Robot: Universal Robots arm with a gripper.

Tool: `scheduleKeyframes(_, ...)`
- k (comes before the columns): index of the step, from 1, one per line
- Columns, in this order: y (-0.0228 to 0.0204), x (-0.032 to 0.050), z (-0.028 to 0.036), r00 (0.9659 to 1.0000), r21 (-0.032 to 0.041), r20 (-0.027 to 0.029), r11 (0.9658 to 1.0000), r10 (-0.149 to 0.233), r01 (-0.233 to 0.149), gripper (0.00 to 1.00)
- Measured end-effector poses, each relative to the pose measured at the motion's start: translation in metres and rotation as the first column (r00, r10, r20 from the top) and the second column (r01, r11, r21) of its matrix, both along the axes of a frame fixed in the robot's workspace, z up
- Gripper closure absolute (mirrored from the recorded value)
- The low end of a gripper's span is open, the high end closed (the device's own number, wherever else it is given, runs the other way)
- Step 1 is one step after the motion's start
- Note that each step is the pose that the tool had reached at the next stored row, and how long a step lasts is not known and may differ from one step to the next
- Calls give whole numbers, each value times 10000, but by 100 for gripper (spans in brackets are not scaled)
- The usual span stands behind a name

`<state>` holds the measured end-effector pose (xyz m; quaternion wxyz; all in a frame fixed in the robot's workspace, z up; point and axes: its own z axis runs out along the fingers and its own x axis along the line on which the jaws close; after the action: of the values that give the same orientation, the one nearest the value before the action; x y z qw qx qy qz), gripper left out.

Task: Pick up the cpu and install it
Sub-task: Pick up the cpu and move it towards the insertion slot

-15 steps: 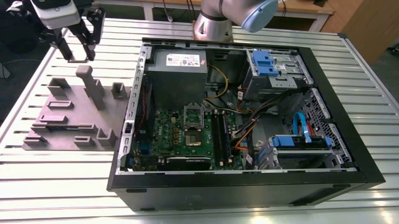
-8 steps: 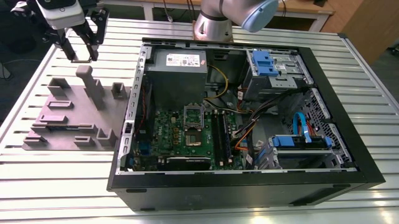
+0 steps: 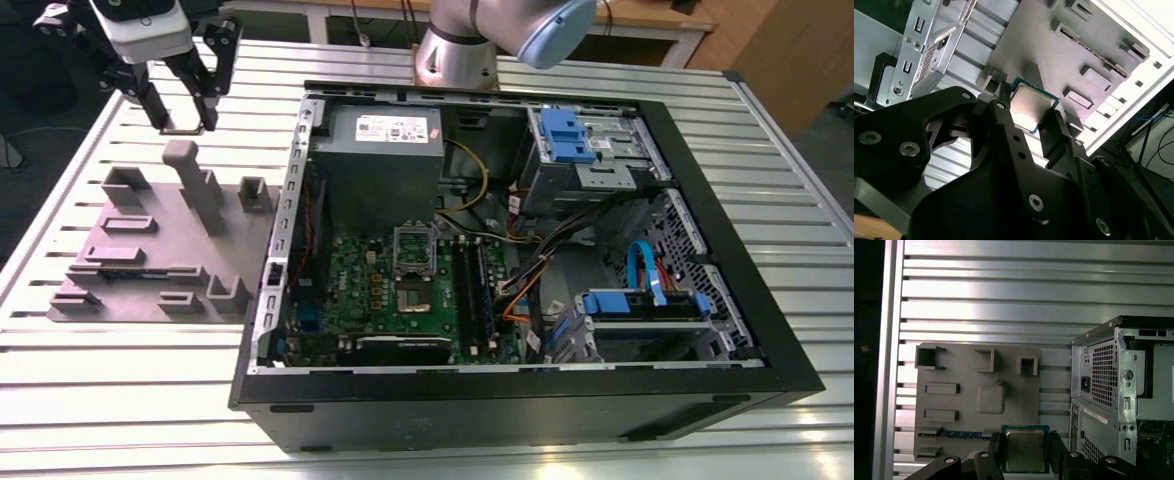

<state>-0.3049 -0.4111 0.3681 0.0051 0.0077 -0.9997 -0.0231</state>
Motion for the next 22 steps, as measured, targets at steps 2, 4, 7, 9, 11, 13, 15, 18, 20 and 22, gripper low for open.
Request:
scheduleKeyframes(2,0,14,1,10000,-1,-1,10000,0,0,53)
scheduleKeyframes(4,0,38,0,10000,-1,-1,10000,0,0,53)
scheduleKeyframes(7,0,78,0,10000,-1,-1,10000,0,0,53)
scheduleKeyframes(9,0,106,1,10000,-1,-2,10000,0,0,53)
scheduleKeyframes(11,0,139,0,10000,-1,-1,10000,1,-1,53)
scheduleKeyframes(13,0,171,0,10000,0,0,10000,1,-1,53)
scheduleKeyframes(15,0,199,0,10000,0,0,10000,1,-1,53)
scheduleKeyframes(18,0,211,0,10000,0,0,10000,-1,1,53)
scheduleKeyframes(20,0,214,0,10000,0,0,10000,0,0,53)
scheduleKeyframes(22,0,220,1,10000,-1,-1,10000,1,-1,53)
